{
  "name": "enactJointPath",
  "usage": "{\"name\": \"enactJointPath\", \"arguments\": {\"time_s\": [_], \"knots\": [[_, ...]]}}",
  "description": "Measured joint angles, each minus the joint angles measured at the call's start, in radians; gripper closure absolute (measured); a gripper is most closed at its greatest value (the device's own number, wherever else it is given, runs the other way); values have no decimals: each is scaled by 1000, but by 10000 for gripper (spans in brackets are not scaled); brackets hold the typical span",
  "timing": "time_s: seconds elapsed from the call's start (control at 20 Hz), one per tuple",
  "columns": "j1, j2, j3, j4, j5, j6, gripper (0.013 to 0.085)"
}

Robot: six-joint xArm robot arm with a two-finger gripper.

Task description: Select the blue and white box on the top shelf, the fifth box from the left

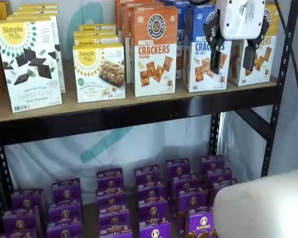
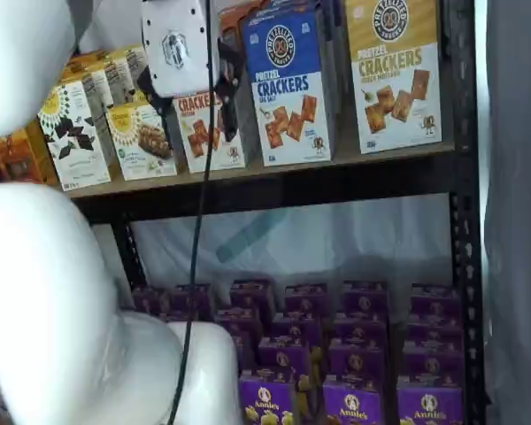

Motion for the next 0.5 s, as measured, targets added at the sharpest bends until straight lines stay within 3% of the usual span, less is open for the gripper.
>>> {"name": "enactJointPath", "arguments": {"time_s": [0.25,0.5], "knots": [[-47,-13,13,51,-20,-26,130],[-20,-15,23,16,-42,-15,130]]}}
